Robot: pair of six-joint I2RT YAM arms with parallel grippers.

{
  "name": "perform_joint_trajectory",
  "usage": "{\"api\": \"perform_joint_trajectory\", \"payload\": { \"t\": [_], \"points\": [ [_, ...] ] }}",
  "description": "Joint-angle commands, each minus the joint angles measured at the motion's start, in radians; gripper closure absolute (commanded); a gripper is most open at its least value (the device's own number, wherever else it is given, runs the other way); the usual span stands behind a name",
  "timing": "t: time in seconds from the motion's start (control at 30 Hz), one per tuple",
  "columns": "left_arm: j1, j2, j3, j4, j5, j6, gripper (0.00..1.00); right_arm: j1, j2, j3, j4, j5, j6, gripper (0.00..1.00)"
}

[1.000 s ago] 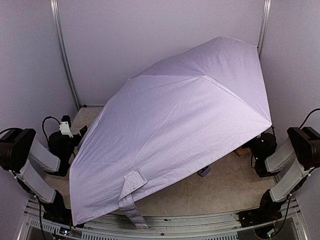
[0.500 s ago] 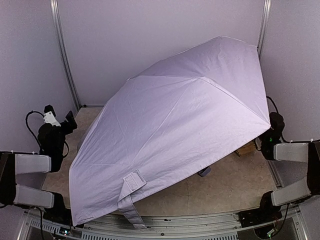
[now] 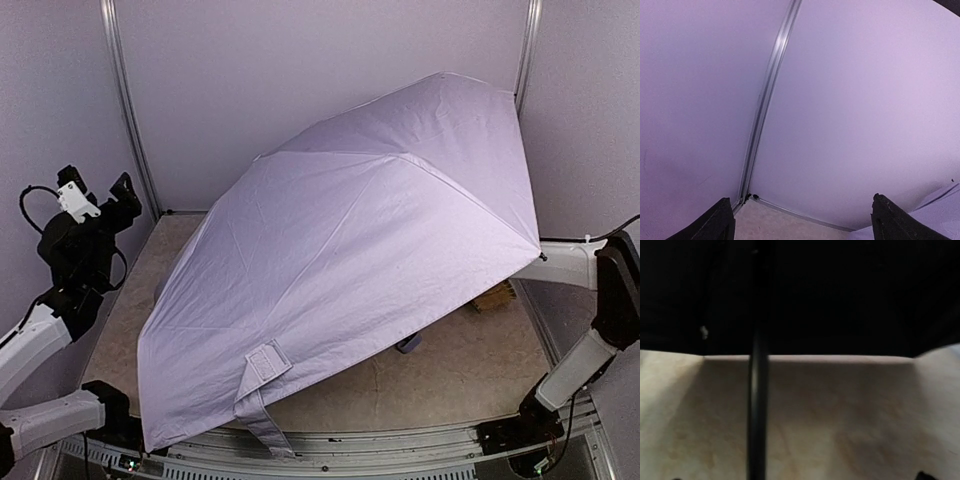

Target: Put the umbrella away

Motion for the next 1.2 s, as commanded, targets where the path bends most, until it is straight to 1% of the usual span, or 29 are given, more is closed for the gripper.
{"api": "perform_joint_trajectory", "payload": {
  "t": [0.0,0.03,0.07,0.13,0.2,0.27,0.3,0.33,0.37,0.4,0.53,0.6,0.7,0.83,0.93,1.03,1.1,1.17],
  "points": [
    [-0.098,-0.005,0.064,-0.174,-0.037,0.078,0.07,0.081,0.153,0.149,-0.146,-0.041,-0.040,0.00],
    [-0.108,-0.011,0.073,-0.193,-0.033,0.081,0.07,0.097,0.188,0.183,-0.168,-0.022,-0.048,0.01],
    [-0.114,-0.020,0.082,-0.216,-0.027,0.080,0.07,0.109,0.217,0.212,-0.186,-0.002,-0.049,0.04],
    [-0.122,-0.044,0.094,-0.236,-0.014,0.069,0.07,0.122,0.254,0.259,-0.211,-0.006,-0.039,0.18],
    [-0.128,-0.070,0.101,-0.253,0.004,0.065,0.07,0.130,0.259,0.265,-0.190,-0.018,-0.010,0.39],
    [-0.134,-0.098,0.114,-0.279,0.025,0.067,0.08,0.134,0.232,0.240,-0.129,-0.013,0.051,0.60],
    [-0.136,-0.108,0.123,-0.293,0.027,0.066,0.09,0.135,0.213,0.230,-0.096,-0.012,0.084,0.75],
    [-0.139,-0.119,0.132,-0.305,0.026,0.066,0.09,0.136,0.199,0.224,-0.063,-0.008,0.121,0.88],
    [-0.141,-0.126,0.143,-0.314,0.024,0.066,0.09,0.136,0.185,0.225,-0.035,0.003,0.157,0.97],
    [-0.143,-0.136,0.151,-0.320,0.024,0.066,0.10,0.136,0.173,0.228,-0.009,0.016,0.201,1.00],
    [-0.148,-0.162,0.193,-0.340,0.035,0.083,0.10,0.135,0.160,0.288,0.062,0.096,0.377,1.00],
    [-0.148,-0.174,0.216,-0.347,0.025,0.102,0.10,0.130,0.156,0.332,0.052,0.155,0.437,1.00],
    [-0.148,-0.191,0.227,-0.336,-0.031,0.139,0.10,0.107,0.124,0.382,0.035,0.242,0.534,1.00],
    [-0.148,-0.208,0.217,-0.326,-0.080,0.141,0.09,0.065,0.052,0.385,0.054,0.385,0.683,1.00],
    [-0.147,-0.241,0.176,-0.292,-0.054,0.101,0.10,0.060,0.015,0.365,0.099,0.476,0.716,1.00],
    [-0.148,-0.264,0.137,-0.289,0.045,0.028,0.15,0.062,0.006,0.363,0.123,0.492,0.748,1.00],
    [-0.153,-0.274,0.119,-0.306,0.205,-0.038,0.21,0.071,0.005,0.361,0.136,0.494,0.767,1.00],
    [-0.171,-0.268,0.078,-0.288,0.422,-0.114,0.25,0.089,0.006,0.361,0.138,0.490,0.775,1.00]
  ]
}}
